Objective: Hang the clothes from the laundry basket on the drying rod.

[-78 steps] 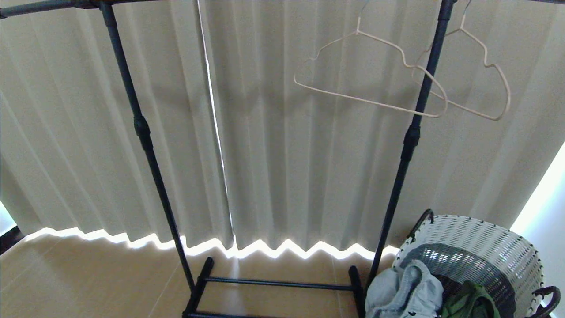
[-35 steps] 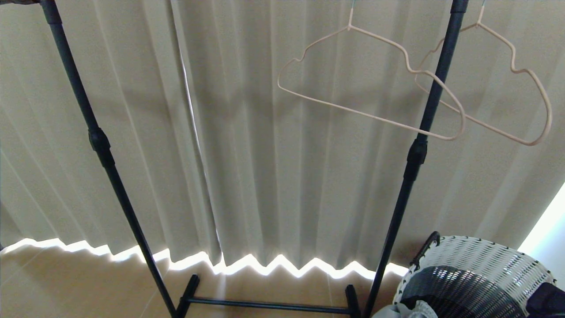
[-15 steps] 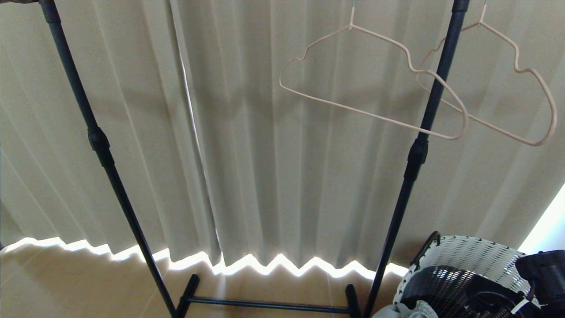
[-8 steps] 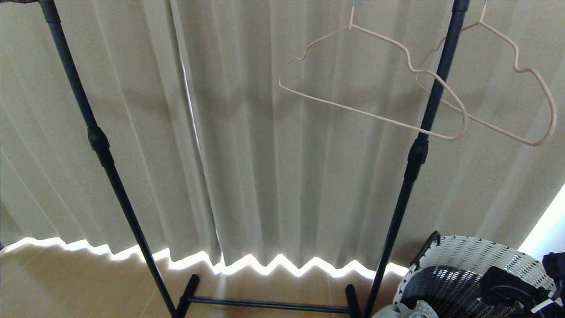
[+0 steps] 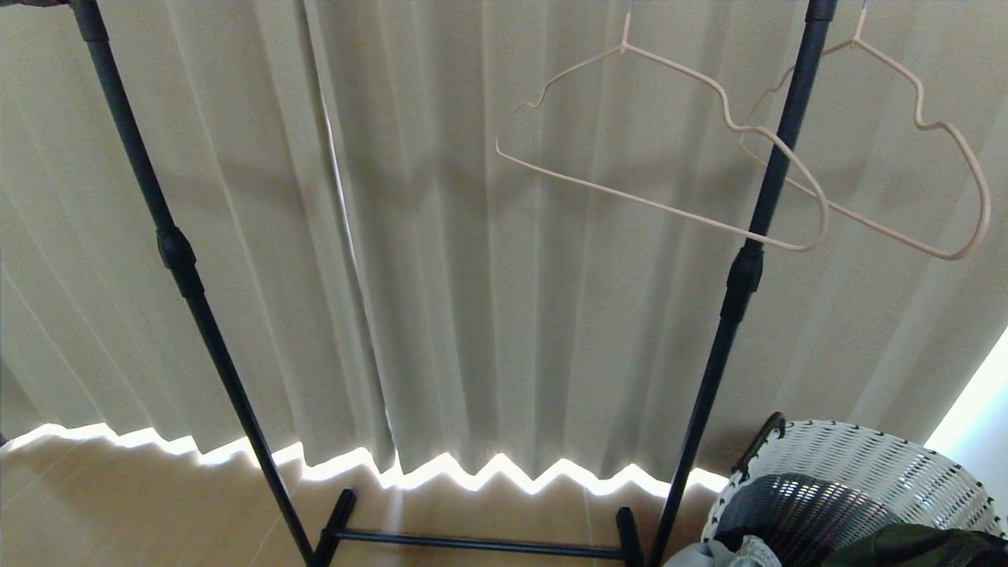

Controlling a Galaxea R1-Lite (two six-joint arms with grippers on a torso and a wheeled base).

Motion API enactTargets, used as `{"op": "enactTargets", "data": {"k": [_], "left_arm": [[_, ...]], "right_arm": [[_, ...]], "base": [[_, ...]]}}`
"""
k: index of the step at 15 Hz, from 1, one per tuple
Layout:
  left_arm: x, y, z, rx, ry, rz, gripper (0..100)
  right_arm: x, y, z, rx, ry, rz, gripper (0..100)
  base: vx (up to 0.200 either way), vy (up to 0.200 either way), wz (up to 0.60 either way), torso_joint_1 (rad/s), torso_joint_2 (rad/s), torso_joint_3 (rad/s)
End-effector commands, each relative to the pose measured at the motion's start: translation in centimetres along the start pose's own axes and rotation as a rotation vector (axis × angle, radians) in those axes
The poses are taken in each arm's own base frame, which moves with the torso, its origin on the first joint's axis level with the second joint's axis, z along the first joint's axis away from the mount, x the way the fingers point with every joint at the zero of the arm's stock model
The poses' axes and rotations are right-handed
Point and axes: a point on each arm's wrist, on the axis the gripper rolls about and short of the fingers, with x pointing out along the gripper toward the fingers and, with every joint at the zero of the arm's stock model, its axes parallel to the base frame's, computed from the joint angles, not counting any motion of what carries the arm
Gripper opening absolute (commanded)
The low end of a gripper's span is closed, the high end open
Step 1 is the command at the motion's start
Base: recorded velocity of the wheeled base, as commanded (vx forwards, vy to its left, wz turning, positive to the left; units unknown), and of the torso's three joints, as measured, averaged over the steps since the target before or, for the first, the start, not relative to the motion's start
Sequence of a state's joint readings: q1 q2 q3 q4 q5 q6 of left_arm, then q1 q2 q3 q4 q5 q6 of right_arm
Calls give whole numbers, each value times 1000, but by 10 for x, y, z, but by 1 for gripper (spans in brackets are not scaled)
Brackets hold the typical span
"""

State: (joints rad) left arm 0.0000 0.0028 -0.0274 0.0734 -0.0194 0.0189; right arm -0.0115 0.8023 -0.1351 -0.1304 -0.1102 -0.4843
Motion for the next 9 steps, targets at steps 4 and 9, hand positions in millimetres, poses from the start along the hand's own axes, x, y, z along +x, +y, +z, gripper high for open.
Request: {"op": "enactTargets", "data": {"k": [4,9], "left_arm": [[0,0,0,1,3,-1,100],[0,0,0,4,3,-2,100]], "right_arm": [[-24,2,-9,118,-172,-57,0],[-23,3,-9,115,-168,-49,0]], "base": [[-200,0,0,2,2,2],[-200,0,0,1,2,2]]}}
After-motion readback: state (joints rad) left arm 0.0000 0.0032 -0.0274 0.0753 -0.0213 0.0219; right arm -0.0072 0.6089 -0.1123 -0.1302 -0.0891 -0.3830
